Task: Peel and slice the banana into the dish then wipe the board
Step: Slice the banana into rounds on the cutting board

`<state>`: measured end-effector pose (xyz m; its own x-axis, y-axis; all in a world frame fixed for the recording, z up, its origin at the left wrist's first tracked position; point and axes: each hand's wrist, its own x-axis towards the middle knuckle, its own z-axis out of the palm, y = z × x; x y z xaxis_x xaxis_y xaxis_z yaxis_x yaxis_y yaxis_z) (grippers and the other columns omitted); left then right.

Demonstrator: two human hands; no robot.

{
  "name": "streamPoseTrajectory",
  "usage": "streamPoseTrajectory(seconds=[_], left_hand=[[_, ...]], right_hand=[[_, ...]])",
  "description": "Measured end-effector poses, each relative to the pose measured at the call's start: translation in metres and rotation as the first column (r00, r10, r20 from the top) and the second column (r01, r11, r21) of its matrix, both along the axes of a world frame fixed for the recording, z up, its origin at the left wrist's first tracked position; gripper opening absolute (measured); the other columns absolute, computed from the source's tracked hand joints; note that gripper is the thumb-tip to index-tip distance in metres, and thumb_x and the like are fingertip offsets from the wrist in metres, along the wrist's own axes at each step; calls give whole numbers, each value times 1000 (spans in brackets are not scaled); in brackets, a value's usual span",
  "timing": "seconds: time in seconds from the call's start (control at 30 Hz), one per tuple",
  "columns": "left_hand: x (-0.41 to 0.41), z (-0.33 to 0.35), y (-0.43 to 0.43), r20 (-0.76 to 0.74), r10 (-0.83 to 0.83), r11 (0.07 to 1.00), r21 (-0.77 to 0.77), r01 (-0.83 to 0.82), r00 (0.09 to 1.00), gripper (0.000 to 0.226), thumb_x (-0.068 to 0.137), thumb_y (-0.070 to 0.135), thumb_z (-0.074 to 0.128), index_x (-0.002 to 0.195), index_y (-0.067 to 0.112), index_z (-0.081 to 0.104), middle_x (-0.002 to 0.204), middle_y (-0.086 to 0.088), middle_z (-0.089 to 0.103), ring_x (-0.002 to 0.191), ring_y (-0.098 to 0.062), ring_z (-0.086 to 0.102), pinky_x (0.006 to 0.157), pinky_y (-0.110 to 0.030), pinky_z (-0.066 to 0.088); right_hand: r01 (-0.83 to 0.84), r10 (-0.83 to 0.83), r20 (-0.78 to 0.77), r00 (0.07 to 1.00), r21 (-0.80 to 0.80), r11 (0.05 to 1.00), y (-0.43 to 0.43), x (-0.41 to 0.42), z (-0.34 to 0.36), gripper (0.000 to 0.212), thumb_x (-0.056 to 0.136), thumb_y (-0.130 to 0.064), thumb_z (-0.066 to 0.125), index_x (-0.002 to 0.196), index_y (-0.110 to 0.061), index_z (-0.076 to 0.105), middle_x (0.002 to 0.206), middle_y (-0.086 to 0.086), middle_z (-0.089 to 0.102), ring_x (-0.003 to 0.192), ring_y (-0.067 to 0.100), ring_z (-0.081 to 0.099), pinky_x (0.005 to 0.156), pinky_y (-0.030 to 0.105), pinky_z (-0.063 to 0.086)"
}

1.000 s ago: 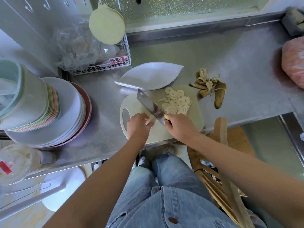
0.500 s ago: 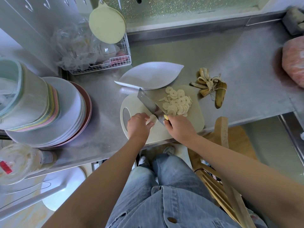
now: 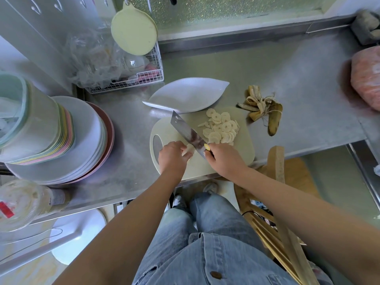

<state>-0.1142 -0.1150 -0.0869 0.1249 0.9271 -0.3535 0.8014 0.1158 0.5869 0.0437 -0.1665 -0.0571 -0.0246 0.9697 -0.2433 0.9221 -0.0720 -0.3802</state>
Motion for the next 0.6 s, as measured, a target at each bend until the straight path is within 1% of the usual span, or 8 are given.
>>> streamPoseTrajectory(seconds=[0.1,0.17,0.23,0.3,0.37,0.43,0.53,0.6], left_hand=[[0,0,0,1,6,1000,-1,-6,1000,19,81,30,73,95,18,71,98,2,72,89,-19,66,83,-33,52],[0,1,0,-5,6,1000,-1,-6,1000,19,81,29,73,96,18,71,98,2,72,90,-19,66,83,-32,52],[0,2,-1,-12,4,1000,1,-4,1000,20,81,29,73,97,18,71,98,2,72,90,-19,66,82,-31,51],[0,2,-1,-12,0,1000,4,0,1000,22,81,29,73,99,17,71,99,2,72,91,-18,65,83,-31,51],[-1,3,-1,-18,-12,1000,11,12,1000,23,82,30,72,101,17,71,99,1,72,92,-19,65,84,-32,51],[-1,4,-3,-7,-15,1000,19,15,1000,24,81,31,72,102,18,70,98,1,71,91,-19,65,84,-33,51],[-4,4,-6,19,-11,999,39,11,1000,31,80,35,72,105,17,67,91,1,69,87,-17,64,83,-30,50],[-6,4,-8,21,-16,998,54,15,1000,31,81,35,72,104,15,65,89,0,68,85,-18,63,82,-30,49]], right_hand=[[4,-4,16,1000,-19,1000,2,-4,-3,25,96,-23,44,74,-13,37,56,-6,29,59,21,40,55,31,27],[6,-5,26,1000,-36,999,1,-7,-6,23,97,-22,44,76,-14,37,59,-2,35,60,23,41,56,31,27],[23,-23,1,1000,-41,999,-2,-9,-9,22,97,-21,44,77,-14,38,62,2,38,60,24,41,56,31,27],[35,-35,-8,999,-36,999,-3,-9,-9,21,97,-21,43,78,-13,42,64,4,41,61,24,40,57,31,27],[30,-29,22,999,-41,999,-2,-9,-7,23,98,-23,41,82,-9,49,66,5,42,62,24,39,57,31,26],[31,-30,28,999,-27,999,-1,-7,-4,24,98,-23,42,80,-8,48,61,0,38,60,24,39,56,31,25],[48,-48,1,999,23,999,-1,-3,0,29,97,-24,45,72,-11,39,54,-4,30,54,23,38,53,31,25],[55,-53,-27,998,47,997,-1,0,4,30,96,-24,46,70,-12,37,52,-6,28,48,18,33,49,29,22]])
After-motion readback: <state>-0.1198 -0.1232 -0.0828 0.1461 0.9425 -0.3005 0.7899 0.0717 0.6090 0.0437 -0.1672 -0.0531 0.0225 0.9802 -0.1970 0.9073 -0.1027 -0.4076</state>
